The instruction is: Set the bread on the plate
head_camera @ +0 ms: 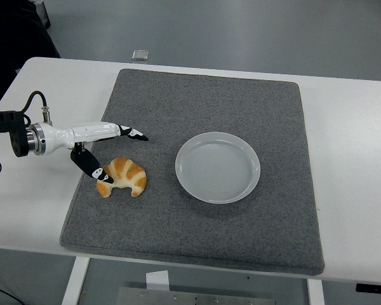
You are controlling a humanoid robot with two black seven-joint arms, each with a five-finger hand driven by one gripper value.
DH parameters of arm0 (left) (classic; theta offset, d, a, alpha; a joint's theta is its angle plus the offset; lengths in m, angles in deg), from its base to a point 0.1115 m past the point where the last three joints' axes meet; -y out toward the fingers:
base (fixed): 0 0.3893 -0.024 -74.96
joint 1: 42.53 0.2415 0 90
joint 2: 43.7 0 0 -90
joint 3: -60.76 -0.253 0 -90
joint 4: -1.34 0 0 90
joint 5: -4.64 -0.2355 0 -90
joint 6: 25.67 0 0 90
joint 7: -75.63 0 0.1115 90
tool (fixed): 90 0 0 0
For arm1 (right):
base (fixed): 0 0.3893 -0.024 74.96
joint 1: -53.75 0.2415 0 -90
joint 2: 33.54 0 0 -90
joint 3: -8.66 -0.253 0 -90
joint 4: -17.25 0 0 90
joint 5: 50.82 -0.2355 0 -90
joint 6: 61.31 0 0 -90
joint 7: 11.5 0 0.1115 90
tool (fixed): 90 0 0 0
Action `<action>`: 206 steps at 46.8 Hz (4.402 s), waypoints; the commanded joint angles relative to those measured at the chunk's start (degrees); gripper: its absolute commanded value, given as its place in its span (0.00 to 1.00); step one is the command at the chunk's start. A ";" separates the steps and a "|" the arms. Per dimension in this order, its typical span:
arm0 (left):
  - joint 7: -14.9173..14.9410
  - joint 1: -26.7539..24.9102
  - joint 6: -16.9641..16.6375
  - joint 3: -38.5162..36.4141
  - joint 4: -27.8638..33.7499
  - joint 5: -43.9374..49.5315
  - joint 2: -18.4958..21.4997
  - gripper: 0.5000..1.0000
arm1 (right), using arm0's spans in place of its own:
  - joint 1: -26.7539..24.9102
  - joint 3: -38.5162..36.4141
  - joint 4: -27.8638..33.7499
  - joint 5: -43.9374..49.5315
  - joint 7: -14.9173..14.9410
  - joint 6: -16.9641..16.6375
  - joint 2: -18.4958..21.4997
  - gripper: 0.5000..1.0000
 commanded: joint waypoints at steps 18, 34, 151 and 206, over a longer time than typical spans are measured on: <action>-0.03 0.91 -0.98 -0.28 -0.01 -4.02 -2.33 0.99 | 0.00 0.07 -0.09 0.00 0.01 0.00 0.00 0.90; -0.03 2.49 -7.83 -2.39 -0.18 -8.06 -2.77 0.99 | 0.00 -0.02 0.00 0.00 0.01 0.00 0.00 0.90; -4.60 -31.96 11.93 -0.28 -7.65 6.62 -6.55 0.00 | 0.00 -0.02 0.00 0.00 0.01 0.00 0.00 0.90; 0.15 -24.75 7.28 -9.78 -14.68 -12.10 -28.79 0.00 | 0.00 -0.02 0.00 0.00 0.01 0.00 0.00 0.90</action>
